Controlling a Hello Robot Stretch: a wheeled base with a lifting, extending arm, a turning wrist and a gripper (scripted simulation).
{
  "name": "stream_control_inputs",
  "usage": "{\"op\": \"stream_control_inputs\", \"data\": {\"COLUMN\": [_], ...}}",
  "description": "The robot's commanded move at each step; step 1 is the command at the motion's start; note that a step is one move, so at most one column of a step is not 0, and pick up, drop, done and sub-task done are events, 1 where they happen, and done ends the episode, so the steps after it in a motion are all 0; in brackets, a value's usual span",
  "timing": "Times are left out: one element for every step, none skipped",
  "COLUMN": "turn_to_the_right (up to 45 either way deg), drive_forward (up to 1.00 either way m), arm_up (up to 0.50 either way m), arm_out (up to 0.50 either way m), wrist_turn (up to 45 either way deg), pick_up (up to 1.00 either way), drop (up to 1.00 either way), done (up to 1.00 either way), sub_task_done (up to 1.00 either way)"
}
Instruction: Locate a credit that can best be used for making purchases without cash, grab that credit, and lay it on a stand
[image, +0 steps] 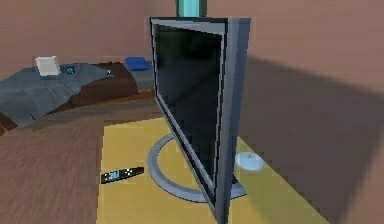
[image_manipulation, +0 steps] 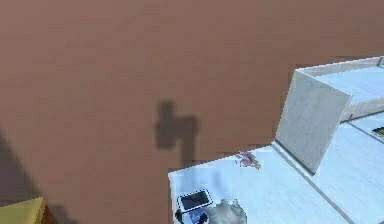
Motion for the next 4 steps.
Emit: {"op": "stream_control_inputs", "data": {"turn_to_the_right": [0.0, 0.0, 0.0, 0.0], "drive_forward": [0.0, 0.0, 0.0, 0.0], "arm_up": [0.0, 0.1, 0.36, 0.0], "arm_out": [0.0, 0.0, 0.0, 0.0], "wrist_turn": [0.0, 0.0, 0.0, -45.0], "pick_up": [1.0, 0.0, 0.0, 0.0], "drop": [0.0, 0.0, 0.0, 0.0], "done": [0.0, 0.0, 0.0, 0.0], "sub_task_done": [0.0, 0.0, 0.0, 0.0]}}
